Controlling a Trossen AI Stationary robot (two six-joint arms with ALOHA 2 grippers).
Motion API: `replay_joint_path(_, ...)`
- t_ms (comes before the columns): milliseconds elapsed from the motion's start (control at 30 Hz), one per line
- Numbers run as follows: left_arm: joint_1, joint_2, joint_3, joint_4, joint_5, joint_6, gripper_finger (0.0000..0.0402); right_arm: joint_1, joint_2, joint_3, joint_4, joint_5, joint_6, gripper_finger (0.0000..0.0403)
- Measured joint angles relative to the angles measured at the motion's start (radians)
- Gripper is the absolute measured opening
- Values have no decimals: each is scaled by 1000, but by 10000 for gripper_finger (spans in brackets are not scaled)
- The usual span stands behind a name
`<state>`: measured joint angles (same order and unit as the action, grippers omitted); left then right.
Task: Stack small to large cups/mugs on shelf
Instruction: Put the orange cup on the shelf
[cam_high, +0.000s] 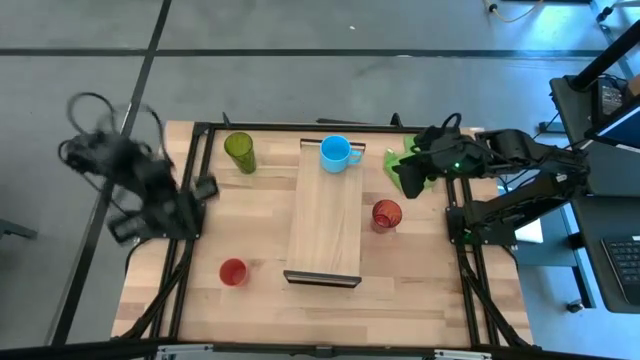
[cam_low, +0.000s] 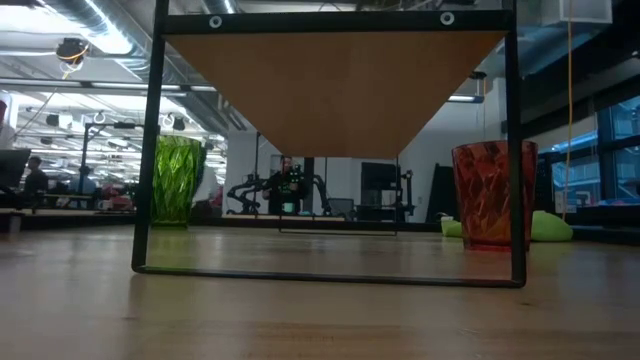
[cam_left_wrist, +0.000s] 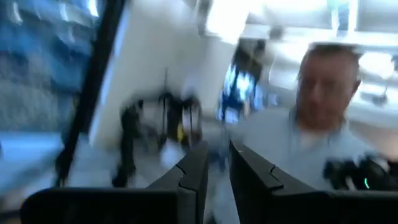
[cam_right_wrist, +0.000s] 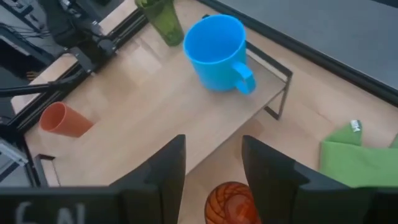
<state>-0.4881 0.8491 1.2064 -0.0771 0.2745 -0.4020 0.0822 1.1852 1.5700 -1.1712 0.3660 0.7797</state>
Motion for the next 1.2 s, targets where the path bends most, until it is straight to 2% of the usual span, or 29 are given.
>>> replay_joint_path(67,-113,29,-3,-143,-130,5,57,13,3,0,3,0,-3,158)
replay_joint_path(133,-219,36,-2,-336,-317,-98,57,23,4,0,3,0,-4,158)
replay_joint_path(233,-378,49,0,-704,-601,-391,57,33,4,0,3,6,-18,158)
replay_joint_path(333,-510,104,-1,-991,-749,-678,57,41,4,0,3,7,-43,158)
replay_joint_path(467,-560,253,-1,-1182,-735,-888,57,55,4,0,1,4,-79,158)
replay_joint_path(633,-515,446,-1,-1239,-663,-962,57,84,4,0,0,-6,-95,158)
replay_joint_path(833,-416,524,-1,-1248,-643,-1033,57,112,4,0,-1,-9,-108,158)
replay_joint_path(1100,-333,559,-13,-1236,-599,-951,85,134,4,0,-1,-9,-133,158)
replay_joint_path(1200,-321,558,-25,-1239,-569,-861,101,134,4,0,-1,-16,-141,158)
